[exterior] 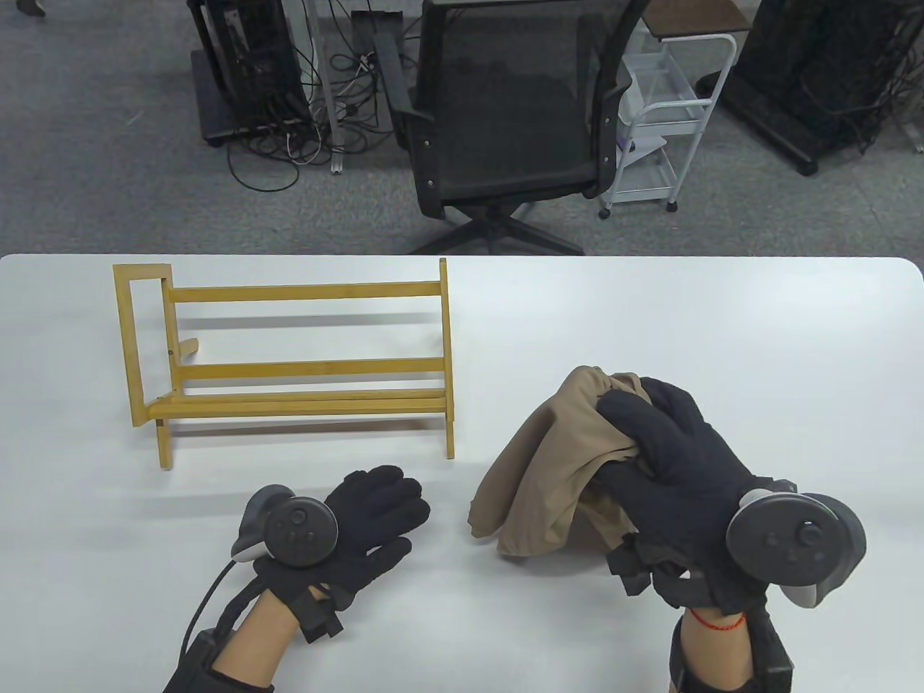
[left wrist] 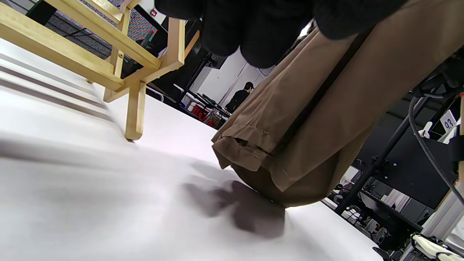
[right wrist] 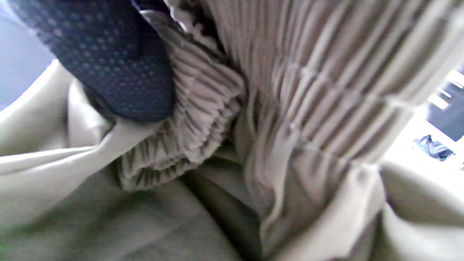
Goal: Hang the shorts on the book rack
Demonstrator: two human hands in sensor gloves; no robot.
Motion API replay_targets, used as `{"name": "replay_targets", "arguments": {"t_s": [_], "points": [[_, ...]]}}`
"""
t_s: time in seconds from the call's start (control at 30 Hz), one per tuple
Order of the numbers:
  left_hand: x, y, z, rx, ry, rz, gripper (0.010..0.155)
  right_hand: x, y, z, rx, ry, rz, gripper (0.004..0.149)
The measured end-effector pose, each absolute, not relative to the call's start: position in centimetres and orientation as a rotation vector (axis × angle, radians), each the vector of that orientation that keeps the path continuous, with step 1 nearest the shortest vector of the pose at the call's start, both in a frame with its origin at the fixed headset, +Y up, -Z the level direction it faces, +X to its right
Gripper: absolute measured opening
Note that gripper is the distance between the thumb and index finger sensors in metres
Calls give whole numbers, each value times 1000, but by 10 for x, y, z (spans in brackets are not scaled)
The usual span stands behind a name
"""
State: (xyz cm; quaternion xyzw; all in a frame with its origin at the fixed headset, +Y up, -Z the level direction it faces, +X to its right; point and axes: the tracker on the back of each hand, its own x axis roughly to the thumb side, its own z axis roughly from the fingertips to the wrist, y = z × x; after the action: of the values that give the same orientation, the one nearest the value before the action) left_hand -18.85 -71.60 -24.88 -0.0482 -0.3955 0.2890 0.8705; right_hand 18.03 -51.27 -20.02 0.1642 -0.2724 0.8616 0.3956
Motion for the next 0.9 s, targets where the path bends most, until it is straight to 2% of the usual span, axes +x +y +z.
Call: {"name": "replay_targets", "arguments": {"t_s": [0.9], "points": [[-193,-714,-250,-83,-801,601,60,133,-513,-200,596,-543,2129,53]]}}
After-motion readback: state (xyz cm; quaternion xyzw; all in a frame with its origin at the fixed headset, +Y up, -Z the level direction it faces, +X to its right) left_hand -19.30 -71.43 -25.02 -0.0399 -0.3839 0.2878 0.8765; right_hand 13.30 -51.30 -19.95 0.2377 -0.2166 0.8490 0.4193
